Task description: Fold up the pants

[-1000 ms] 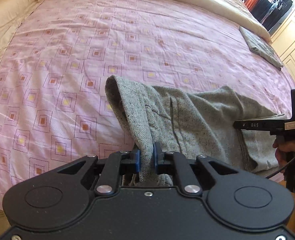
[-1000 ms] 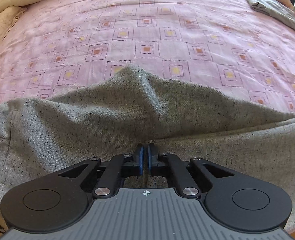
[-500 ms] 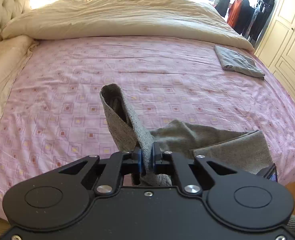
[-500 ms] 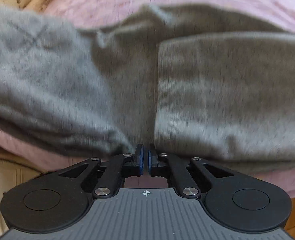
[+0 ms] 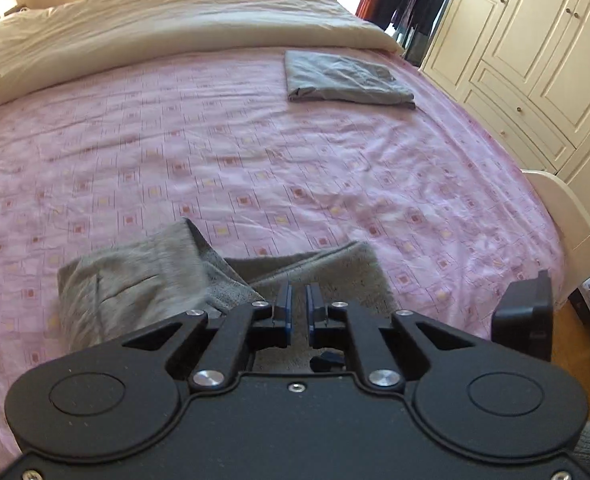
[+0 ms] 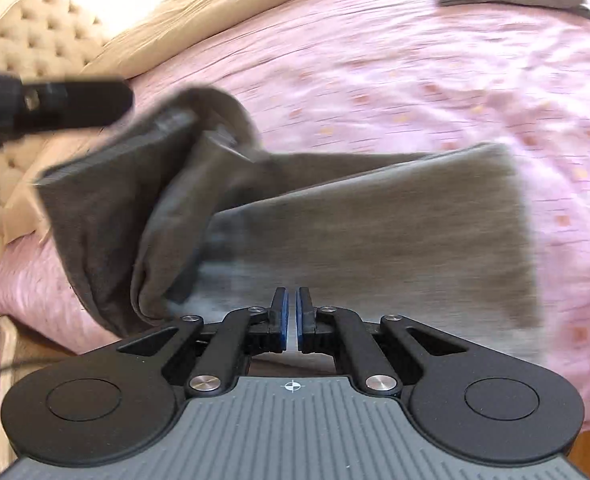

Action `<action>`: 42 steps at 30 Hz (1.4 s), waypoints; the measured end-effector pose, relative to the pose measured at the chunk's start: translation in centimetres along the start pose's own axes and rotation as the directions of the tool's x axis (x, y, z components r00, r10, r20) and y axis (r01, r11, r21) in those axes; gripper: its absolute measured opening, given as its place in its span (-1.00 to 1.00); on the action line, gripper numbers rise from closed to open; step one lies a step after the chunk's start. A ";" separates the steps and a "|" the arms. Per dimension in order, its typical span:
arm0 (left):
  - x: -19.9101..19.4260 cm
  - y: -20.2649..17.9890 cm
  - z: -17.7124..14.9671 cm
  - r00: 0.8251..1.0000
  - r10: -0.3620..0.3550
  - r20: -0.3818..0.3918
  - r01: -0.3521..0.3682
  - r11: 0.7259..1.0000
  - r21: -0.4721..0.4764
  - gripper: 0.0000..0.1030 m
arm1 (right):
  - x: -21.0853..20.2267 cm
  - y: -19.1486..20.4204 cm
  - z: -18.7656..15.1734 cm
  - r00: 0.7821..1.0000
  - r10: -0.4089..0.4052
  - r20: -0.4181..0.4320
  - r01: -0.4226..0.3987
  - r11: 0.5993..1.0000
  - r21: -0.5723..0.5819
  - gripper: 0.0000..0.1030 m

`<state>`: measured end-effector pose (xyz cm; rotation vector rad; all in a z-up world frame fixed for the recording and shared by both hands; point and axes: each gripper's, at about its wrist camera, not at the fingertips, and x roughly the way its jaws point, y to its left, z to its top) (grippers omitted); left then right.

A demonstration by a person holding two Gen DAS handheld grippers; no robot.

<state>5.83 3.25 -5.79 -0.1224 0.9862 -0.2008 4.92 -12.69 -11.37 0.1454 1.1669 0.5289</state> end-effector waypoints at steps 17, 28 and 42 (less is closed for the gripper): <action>-2.7 10.2 -10.5 0.918 0.327 -0.226 -0.383 0.878 -0.286 -0.64 | 7.1 -1.9 6.8 0.973 0.209 -0.100 -0.204 0.978 0.051 0.14; -2.0 10.5 -11.4 0.935 0.279 -0.217 -0.329 0.913 -0.243 -0.41 | 8.9 3.0 8.2 0.962 0.177 -0.207 -0.194 0.979 -0.063 -0.75; 0.6 3.4 -10.1 0.997 0.079 -0.018 -0.080 0.994 -0.071 -0.07 | -0.4 6.8 12.8 0.905 0.417 -0.086 -0.414 0.909 0.046 -0.80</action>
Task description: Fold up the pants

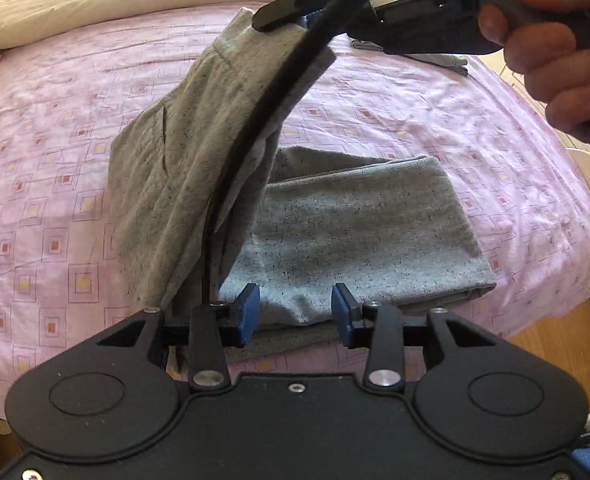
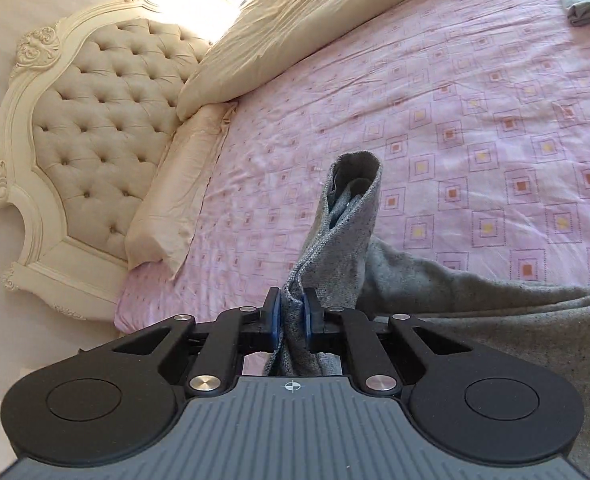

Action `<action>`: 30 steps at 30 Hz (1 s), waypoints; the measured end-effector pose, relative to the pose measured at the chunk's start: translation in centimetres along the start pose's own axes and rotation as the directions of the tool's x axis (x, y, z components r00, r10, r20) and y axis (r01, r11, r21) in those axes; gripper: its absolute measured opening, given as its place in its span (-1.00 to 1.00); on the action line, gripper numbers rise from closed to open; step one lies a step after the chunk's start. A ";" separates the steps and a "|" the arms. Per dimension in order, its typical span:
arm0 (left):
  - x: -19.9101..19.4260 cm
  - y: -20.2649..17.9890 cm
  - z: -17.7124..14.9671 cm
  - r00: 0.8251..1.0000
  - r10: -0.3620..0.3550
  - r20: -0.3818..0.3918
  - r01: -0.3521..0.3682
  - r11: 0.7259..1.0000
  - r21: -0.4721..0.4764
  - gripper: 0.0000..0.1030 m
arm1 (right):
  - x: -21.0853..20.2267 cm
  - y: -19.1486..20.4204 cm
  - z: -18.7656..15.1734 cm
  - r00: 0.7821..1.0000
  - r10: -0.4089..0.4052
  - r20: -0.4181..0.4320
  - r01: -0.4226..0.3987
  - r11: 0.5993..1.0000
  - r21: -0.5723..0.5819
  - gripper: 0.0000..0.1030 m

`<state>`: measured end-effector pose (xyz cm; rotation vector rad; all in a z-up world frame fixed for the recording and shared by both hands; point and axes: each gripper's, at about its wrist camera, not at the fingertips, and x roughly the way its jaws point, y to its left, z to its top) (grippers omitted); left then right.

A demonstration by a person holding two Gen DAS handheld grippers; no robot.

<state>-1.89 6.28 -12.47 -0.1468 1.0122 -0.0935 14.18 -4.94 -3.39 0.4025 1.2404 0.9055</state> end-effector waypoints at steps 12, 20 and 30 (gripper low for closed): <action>-5.4 1.1 -2.0 1.000 -0.004 0.029 0.003 1.000 0.024 0.29 | -0.2 -0.2 -0.7 0.983 -0.184 -0.003 0.181 0.969 -0.168 -0.85; -5.8 6.0 -2.5 0.988 0.153 -0.004 -0.151 0.971 -0.183 0.29 | 1.0 -6.7 -3.7 0.959 -0.260 -0.114 0.254 0.965 -0.068 -0.04; -3.2 8.3 -1.0 0.970 0.239 -0.040 -0.239 0.919 -0.314 0.29 | 5.3 -11.6 -3.9 0.968 -0.236 -0.087 0.241 0.969 0.051 0.40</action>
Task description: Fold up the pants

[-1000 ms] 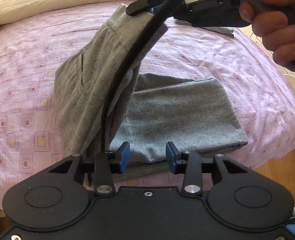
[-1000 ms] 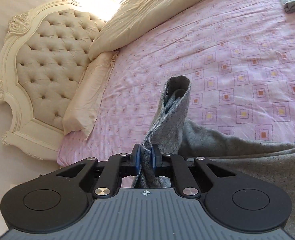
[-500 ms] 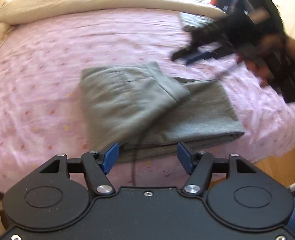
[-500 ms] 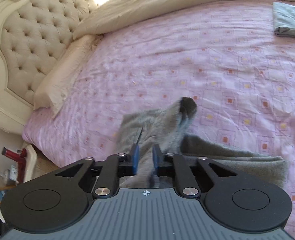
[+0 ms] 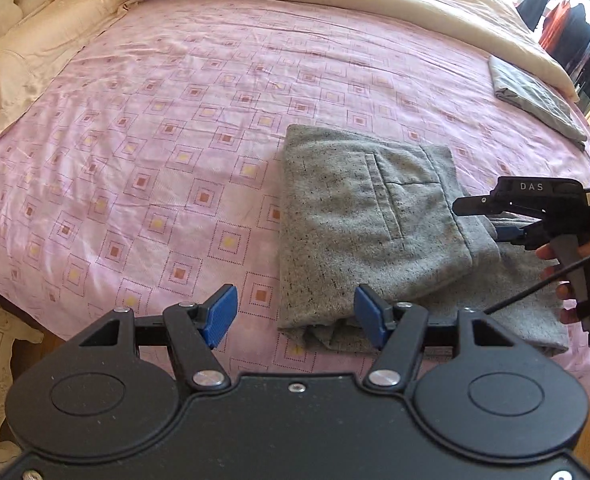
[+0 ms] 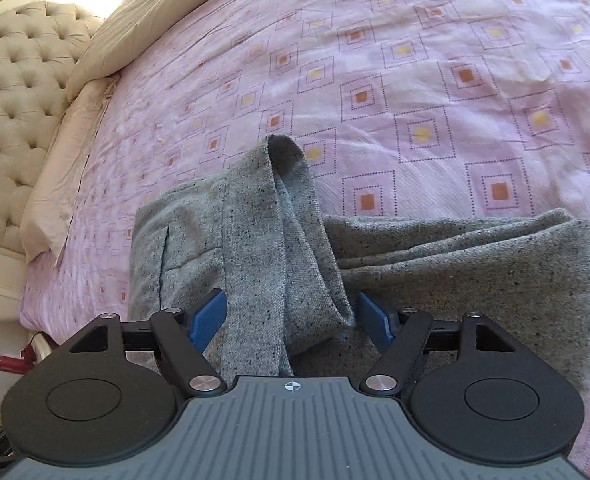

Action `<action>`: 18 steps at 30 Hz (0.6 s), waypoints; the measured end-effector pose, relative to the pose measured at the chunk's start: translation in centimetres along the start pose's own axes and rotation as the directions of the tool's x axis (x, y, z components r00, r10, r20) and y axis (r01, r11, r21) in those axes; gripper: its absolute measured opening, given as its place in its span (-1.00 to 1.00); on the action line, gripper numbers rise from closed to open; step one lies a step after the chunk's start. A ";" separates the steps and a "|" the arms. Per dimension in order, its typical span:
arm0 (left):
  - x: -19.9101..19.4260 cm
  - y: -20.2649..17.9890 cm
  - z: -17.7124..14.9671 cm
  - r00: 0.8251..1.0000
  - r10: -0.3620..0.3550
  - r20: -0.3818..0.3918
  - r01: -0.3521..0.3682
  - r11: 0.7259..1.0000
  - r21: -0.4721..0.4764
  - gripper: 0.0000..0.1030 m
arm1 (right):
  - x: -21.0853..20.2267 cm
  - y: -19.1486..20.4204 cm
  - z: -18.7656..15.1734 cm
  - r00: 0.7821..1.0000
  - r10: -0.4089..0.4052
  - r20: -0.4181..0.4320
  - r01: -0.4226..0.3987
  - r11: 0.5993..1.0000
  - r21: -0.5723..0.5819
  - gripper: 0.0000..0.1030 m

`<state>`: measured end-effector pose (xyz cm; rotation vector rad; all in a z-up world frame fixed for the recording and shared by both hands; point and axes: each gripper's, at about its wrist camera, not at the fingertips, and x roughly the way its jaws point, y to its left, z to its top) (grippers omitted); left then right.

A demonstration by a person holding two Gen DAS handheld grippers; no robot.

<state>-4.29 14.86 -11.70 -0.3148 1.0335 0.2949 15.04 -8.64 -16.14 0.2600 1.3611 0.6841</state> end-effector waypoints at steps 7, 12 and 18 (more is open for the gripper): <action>0.8 -1.0 -0.5 0.998 -0.059 -0.022 0.059 0.998 -0.024 0.29 | 0.4 3.5 -0.3 0.998 0.022 -0.061 -0.033 0.982 -0.187 -0.65; 0.1 -3.9 -1.8 0.986 -0.164 -0.010 0.164 0.983 0.084 0.28 | -4.6 4.4 1.2 0.980 0.200 0.016 -0.199 0.979 -0.038 -0.81; 0.0 -7.0 -1.9 0.965 -0.262 -0.004 0.259 0.952 0.164 0.28 | -8.0 6.7 2.9 0.955 0.284 0.085 -0.281 0.958 -0.050 -0.84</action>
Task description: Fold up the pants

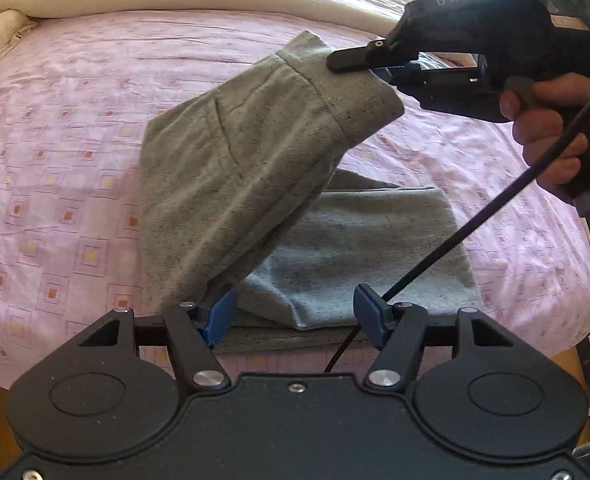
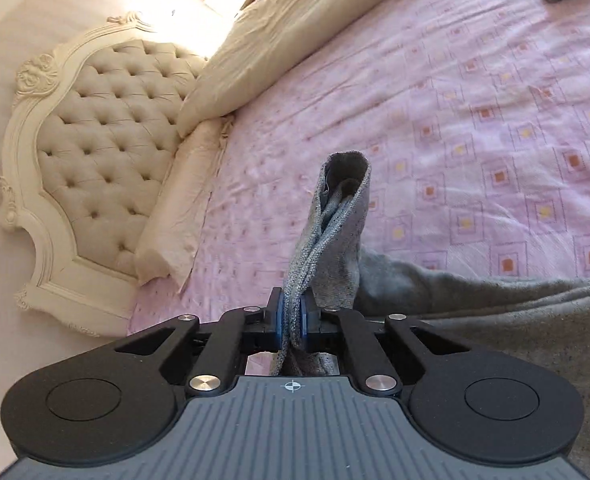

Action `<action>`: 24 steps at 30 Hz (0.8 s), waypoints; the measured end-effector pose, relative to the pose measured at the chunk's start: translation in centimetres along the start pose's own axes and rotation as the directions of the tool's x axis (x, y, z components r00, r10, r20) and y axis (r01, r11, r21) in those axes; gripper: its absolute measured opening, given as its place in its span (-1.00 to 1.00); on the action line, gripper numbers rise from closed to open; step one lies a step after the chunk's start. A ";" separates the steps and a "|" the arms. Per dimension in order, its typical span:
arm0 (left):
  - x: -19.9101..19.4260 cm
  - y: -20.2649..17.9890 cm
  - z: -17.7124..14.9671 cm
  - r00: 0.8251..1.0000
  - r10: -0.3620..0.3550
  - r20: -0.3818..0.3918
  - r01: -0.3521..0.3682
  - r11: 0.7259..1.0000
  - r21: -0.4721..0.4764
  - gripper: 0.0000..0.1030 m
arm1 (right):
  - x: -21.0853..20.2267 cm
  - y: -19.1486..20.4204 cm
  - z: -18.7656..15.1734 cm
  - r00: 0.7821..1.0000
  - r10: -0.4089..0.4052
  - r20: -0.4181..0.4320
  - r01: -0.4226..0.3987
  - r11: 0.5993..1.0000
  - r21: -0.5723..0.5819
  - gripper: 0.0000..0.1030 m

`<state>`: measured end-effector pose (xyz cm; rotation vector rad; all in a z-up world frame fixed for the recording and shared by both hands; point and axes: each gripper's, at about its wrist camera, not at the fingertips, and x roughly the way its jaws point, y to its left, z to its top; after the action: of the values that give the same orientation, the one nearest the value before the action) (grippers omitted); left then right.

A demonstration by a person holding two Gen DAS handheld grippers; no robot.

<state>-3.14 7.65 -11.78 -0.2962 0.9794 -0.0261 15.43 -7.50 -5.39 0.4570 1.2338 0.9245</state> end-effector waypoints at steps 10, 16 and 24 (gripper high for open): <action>4.5 -1.2 1.9 0.997 -0.077 -0.017 0.077 0.997 -0.002 0.29 | -2.2 -1.3 -1.4 0.998 -0.052 0.032 0.052 0.998 0.024 -0.85; 7.6 -3.3 0.6 0.998 0.024 -0.065 -0.014 0.987 0.161 0.42 | -3.7 -2.4 -1.3 0.994 -0.095 0.057 0.093 0.995 0.041 -0.85; 8.7 2.9 -2.7 0.964 0.142 -0.223 -0.158 0.986 -0.057 0.39 | -5.7 -6.3 -4.6 0.977 -0.212 0.038 0.207 0.973 0.099 -0.85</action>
<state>-0.82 8.47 -21.08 -0.2903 1.2212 0.1189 13.03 -16.48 -8.05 0.4127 1.2589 0.6736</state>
